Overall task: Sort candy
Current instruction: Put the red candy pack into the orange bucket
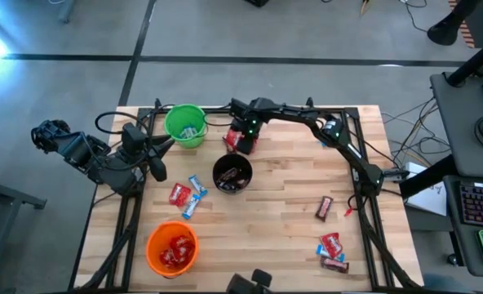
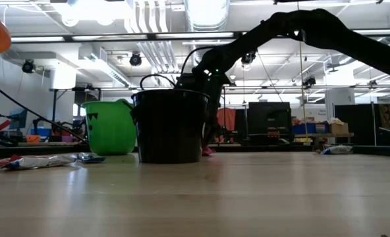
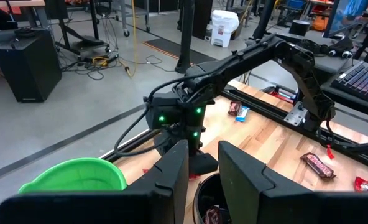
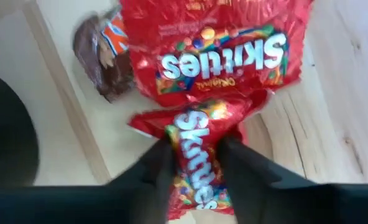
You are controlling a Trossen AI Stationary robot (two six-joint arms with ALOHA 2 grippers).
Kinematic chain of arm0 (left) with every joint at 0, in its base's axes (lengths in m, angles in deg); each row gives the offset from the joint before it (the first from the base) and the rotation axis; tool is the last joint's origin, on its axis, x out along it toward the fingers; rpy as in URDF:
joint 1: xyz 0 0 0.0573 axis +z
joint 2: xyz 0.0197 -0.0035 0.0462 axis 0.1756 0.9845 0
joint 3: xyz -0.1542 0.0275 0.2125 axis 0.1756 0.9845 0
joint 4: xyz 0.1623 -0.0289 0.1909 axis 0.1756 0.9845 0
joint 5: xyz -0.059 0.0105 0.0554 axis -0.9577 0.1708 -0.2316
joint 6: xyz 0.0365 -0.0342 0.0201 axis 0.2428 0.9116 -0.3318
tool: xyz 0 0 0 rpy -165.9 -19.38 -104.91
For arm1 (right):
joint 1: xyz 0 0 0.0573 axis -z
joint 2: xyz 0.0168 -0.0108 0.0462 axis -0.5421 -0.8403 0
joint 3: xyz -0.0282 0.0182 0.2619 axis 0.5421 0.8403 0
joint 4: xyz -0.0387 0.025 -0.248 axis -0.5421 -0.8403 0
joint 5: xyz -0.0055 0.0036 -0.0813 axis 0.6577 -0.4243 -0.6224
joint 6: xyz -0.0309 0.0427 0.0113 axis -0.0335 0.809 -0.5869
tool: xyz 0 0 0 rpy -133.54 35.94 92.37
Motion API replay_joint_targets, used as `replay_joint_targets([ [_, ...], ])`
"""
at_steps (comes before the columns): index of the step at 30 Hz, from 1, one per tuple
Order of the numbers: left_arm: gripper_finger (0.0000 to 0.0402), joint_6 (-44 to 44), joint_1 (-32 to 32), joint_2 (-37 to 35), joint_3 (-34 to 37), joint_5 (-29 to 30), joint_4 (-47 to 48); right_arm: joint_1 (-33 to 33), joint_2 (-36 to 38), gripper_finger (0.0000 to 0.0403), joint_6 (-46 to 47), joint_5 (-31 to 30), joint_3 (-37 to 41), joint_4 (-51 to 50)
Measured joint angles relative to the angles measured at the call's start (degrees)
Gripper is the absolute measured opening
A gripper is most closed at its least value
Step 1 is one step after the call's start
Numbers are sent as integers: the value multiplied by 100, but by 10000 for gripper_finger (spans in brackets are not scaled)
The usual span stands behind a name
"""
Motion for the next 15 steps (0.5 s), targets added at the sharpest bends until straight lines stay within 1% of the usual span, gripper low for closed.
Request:
replay_joint_targets([
  [3,71,0,0,-1,-2,-2,-1,47,2,44,110,16,-11,-23],
  [4,71,0,0,0,-1,-2,-2,61,10,27,112,17,-11,-41],
  [5,71,0,0,0,-1,-2,-4,70,17,20,115,12,-11,-58],
  [11,71,-1,0,0,-1,-8,-4,108,59,10,113,-30,-6,-124],
  [15,71,-2,0,-2,-2,-155,-4,120,99,9,113,-76,0,-130],
])
